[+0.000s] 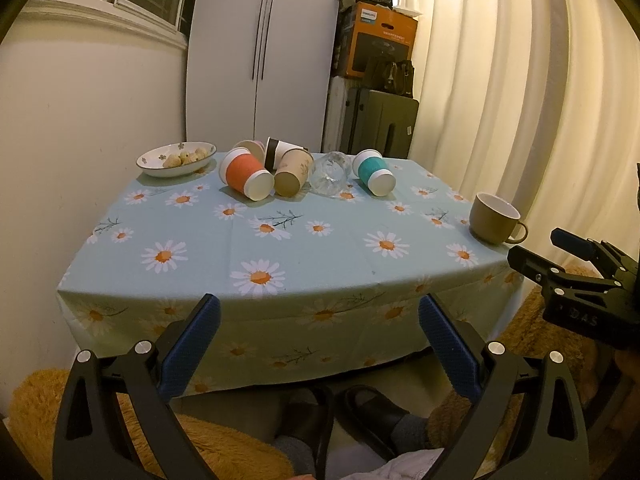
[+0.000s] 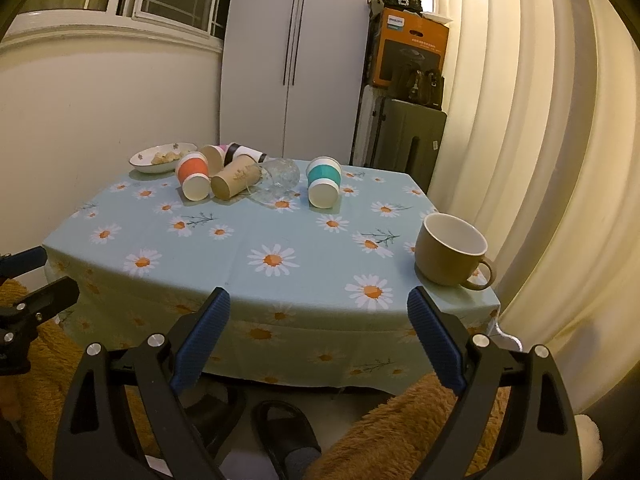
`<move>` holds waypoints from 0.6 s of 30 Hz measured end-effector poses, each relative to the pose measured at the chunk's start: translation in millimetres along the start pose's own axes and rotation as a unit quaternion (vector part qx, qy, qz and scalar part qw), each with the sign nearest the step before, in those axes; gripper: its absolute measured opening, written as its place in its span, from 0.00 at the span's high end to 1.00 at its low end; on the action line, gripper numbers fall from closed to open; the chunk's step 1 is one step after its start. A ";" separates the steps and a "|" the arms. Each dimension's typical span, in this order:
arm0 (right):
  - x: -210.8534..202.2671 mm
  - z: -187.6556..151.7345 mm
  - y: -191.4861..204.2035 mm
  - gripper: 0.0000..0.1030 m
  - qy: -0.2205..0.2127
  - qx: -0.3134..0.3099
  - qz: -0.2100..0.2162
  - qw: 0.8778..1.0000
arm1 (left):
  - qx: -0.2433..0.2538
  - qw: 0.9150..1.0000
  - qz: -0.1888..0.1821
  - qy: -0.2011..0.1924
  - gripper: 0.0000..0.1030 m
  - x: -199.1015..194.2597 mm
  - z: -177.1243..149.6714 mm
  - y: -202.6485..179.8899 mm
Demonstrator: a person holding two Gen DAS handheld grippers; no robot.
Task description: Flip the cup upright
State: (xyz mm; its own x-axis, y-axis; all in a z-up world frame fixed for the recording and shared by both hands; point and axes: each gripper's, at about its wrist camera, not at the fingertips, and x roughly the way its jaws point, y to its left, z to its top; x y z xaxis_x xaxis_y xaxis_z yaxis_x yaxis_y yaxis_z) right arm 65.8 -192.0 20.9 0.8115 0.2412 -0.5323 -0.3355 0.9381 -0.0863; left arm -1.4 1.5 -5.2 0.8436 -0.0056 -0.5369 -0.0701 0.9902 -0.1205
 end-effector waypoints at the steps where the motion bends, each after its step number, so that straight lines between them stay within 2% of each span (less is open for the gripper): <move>1: -1.8 0.1 -1.2 0.14 -0.001 0.003 0.004 1.000 | -0.001 1.000 -0.001 -0.002 0.06 -1.0 0.1 0.7; 6: -6.5 0.0 -5.3 0.14 -0.002 0.023 0.024 0.999 | -0.007 1.000 -0.001 -0.011 0.06 -6.2 2.9 1.2; 9: -4.2 -0.1 -4.8 0.14 0.009 0.031 0.039 0.999 | -0.016 0.999 -0.025 -0.014 0.06 -8.2 4.8 2.1; 15: 7.4 2.3 -1.3 0.14 0.041 0.036 0.073 0.996 | -0.046 0.998 -0.040 0.004 0.06 -3.4 8.2 7.2; 18: 18.9 7.8 -1.8 0.14 0.060 0.044 0.095 0.993 | -0.068 0.996 -0.059 0.020 0.06 4.2 12.2 14.0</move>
State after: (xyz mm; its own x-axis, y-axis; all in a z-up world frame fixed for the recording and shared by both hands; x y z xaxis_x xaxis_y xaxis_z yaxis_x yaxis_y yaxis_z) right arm 85.5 -187.2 17.6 0.6724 0.3892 -0.6297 -0.4296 0.8979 0.0962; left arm 7.6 17.1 1.1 0.8282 -0.1300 -0.5452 -0.0451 0.9541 -0.2960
